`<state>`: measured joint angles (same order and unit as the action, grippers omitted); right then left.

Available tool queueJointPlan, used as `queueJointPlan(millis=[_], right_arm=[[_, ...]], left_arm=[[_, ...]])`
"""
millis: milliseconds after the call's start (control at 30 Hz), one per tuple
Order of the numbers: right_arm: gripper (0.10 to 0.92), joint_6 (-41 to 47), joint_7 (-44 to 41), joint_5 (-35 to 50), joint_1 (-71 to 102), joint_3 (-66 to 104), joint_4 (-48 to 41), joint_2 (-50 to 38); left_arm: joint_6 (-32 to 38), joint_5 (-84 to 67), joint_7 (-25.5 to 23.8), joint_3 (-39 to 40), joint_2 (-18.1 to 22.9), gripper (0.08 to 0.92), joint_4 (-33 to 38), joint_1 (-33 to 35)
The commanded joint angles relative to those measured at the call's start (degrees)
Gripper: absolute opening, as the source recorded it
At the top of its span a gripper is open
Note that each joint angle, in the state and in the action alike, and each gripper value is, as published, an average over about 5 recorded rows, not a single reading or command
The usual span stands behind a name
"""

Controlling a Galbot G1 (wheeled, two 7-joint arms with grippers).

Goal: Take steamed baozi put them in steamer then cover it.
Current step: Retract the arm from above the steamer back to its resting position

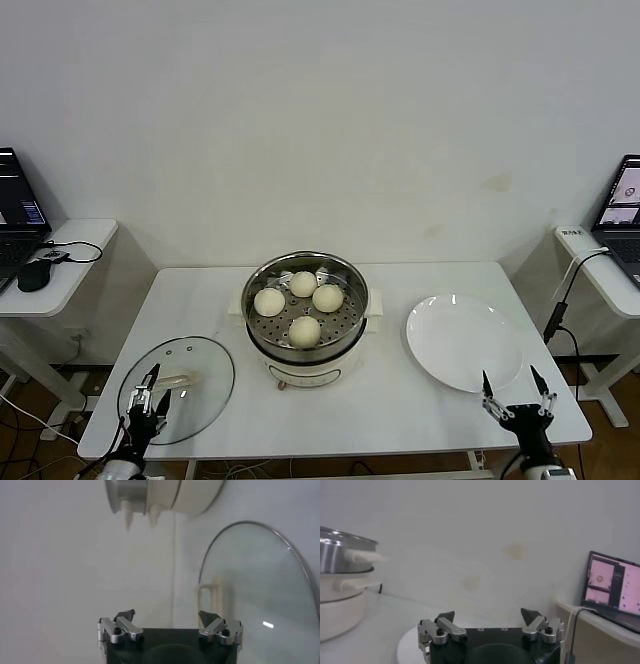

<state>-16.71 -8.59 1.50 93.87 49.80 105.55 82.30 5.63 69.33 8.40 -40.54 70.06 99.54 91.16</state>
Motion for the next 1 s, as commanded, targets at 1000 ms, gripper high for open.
queueJointPlan(millis=[1000], right_arm=[[0.823, -0.7, -0.4, -3.0, 0.2, 0.5, -3.9, 1.9]], left_arm=[[-2.6, 1.3, -2.1, 3.5, -1.0, 0.823, -11.8, -13.9]])
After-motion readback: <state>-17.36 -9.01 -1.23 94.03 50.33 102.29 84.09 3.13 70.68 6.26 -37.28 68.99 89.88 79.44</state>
